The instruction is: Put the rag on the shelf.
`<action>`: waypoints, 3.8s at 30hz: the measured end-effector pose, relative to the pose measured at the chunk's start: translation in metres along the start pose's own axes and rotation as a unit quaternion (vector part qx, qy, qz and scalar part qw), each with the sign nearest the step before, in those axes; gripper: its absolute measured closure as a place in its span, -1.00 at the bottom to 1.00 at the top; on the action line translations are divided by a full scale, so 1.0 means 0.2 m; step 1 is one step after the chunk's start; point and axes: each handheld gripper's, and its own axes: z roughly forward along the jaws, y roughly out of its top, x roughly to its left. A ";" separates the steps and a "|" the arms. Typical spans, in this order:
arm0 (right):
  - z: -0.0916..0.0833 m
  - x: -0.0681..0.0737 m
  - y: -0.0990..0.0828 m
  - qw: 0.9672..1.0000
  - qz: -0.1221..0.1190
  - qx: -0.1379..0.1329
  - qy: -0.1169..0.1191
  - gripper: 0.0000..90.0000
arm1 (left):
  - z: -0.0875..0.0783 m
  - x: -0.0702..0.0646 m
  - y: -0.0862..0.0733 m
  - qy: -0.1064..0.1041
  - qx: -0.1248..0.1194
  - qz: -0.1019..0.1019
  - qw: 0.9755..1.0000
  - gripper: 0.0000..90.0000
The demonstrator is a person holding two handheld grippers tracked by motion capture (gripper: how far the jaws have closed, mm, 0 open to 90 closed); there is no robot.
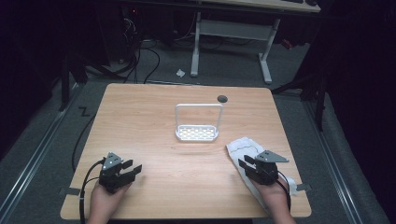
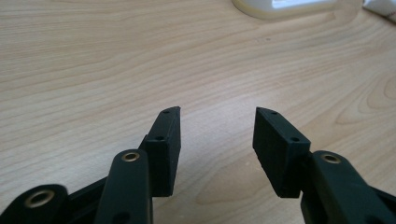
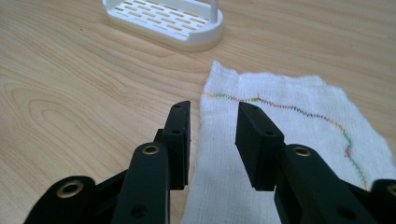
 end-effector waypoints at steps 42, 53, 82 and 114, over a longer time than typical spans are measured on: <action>0.01 0.04 -0.10 0.996 -0.027 0.079 -0.017 1.00 | 0.02 -0.07 0.00 -0.001 -0.013 0.015 1.000 0.20; -0.09 -0.06 -0.20 0.994 0.018 0.097 -0.038 1.00 | 0.04 -0.13 0.06 -0.032 -0.032 0.019 0.999 0.20; -0.07 0.05 -0.21 0.997 -0.002 0.069 0.028 1.00 | 0.65 -1.06 0.20 -0.177 0.073 0.153 0.969 0.66; 0.30 0.31 0.02 0.992 -0.059 0.072 0.084 1.00 | 0.42 -0.69 0.12 -0.117 0.073 0.126 0.982 0.59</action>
